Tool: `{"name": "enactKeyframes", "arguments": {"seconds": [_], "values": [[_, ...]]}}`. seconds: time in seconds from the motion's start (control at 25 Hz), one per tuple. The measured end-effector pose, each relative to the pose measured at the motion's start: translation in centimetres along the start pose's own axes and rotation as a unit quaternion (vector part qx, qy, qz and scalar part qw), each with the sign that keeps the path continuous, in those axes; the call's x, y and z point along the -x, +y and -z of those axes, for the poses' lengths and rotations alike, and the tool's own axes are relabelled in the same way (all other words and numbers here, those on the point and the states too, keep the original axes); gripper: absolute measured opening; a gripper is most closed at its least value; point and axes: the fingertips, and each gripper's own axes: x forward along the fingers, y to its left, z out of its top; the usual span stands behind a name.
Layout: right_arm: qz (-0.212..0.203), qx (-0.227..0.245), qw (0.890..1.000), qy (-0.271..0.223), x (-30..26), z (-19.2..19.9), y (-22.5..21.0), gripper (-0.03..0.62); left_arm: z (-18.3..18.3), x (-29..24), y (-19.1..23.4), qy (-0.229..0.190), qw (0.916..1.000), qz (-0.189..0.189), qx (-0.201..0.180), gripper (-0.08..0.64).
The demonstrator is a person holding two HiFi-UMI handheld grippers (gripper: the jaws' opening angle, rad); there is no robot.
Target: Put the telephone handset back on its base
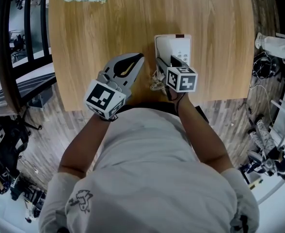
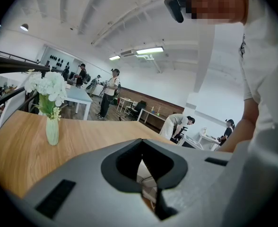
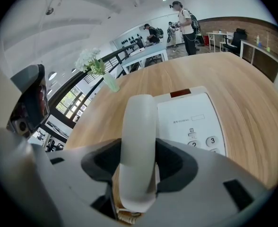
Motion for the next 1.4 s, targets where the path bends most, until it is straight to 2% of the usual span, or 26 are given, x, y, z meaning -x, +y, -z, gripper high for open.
{"name": "enactKeyframes", "arguments": {"seconds": [0.24, 0.48, 0.8, 1.16, 1.4], "values": [[-0.002, 0.002, 1.0, -0.008, 0.0, -0.8, 0.2, 0.26, -0.3, 0.2, 0.1, -0.003, 1.0, 0.0, -0.001, 0.006], [0.004, 0.008, 1.0, -0.027, 1.3, -1.8, 0.4, 0.264, -1.0, 0.9, -0.5, -0.009, 0.9999, -0.001, -0.008, 0.006], [0.008, 0.056, 0.995, -0.08, 4.5, -4.1, 2.5, 0.264, -2.0, 2.0, -1.7, -0.017, 0.9994, 0.001, -0.03, 0.006], [0.015, 0.155, 0.975, -0.156, 10.3, -6.9, 6.9, 0.262, -3.9, 4.4, -3.3, -0.032, 0.9978, -0.007, -0.058, 0.006], [0.005, 0.182, 0.961, -0.208, 14.9, -8.4, 9.5, 0.235, -5.3, 6.7, -4.2, -0.048, 0.9956, -0.012, -0.08, 0.006]]}}
